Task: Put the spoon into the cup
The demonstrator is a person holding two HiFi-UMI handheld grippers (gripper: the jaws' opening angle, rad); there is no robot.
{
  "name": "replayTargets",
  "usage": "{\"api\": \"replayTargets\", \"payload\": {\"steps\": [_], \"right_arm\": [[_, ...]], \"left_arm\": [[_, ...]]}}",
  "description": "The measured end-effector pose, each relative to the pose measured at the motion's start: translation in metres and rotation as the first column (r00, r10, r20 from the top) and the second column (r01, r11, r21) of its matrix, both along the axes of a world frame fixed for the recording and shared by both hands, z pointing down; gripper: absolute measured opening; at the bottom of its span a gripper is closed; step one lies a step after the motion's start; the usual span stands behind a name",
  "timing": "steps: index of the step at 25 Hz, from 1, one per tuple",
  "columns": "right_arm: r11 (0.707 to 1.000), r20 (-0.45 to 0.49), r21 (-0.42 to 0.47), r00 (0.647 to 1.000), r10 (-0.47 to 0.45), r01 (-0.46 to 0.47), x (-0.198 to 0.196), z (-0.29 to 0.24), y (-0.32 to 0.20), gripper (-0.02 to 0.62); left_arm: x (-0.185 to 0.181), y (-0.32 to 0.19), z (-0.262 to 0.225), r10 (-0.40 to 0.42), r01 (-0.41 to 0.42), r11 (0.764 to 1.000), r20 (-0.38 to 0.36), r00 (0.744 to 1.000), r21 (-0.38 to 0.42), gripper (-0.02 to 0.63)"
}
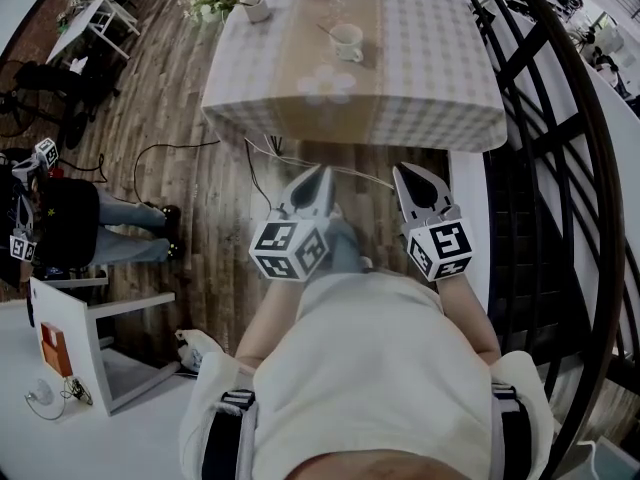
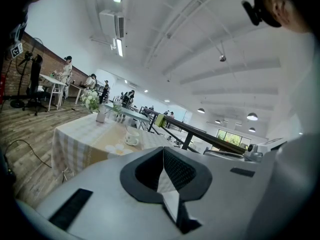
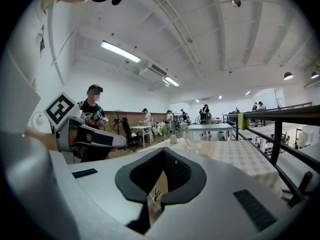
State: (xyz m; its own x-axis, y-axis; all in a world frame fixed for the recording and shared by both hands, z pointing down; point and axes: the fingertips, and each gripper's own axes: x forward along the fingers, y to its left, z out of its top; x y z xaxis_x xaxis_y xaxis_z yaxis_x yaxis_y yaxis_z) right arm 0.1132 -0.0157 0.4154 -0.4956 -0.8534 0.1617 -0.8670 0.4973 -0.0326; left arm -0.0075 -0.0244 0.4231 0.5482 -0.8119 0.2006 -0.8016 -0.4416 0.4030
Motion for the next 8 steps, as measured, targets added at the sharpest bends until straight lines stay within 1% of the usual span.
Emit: {"api": "replayTargets", "payload": {"steps": [8], "right_arm": [[1.0,-0.002,0.002,1.0,0.004,-0.004,0.0023,-0.0004,0.0002,0.0]], "left_arm": [[0.0033,-0.0001,-0.0013,0.011,-0.011,1.0,-0.001,1.0,0.003,0.005]]}}
